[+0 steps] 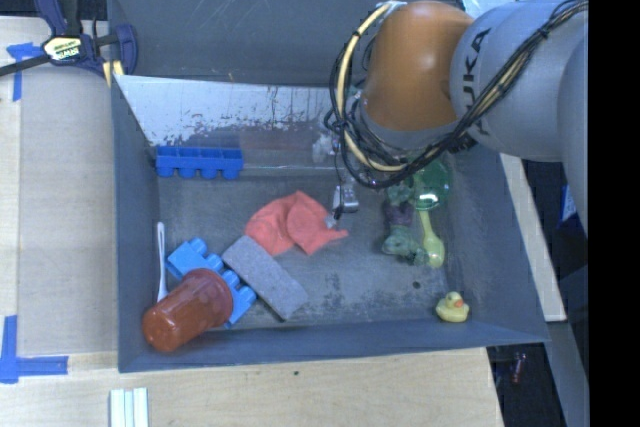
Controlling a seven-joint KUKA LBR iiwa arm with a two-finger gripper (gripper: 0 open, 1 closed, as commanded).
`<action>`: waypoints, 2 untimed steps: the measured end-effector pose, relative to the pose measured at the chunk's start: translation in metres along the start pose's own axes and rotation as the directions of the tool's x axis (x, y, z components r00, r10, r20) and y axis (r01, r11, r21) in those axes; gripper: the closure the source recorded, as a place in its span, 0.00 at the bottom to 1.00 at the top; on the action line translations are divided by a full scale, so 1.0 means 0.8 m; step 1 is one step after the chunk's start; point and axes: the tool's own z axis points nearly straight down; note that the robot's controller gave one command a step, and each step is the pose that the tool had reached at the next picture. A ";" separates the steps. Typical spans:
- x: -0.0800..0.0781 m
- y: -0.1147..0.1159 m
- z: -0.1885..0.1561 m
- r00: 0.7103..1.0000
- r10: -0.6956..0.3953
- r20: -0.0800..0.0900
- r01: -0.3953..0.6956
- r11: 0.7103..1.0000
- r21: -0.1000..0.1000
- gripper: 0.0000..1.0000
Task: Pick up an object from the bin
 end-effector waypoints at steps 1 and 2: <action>0.028 0.019 0.079 0.997 0.078 0.004 -0.078 0.997 -0.004 0.00; 0.059 0.016 0.093 0.995 0.096 0.023 -0.096 0.995 -0.003 1.00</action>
Offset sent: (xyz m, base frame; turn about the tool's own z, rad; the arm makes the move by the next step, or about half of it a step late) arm -0.0489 0.0099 -0.0781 0.0988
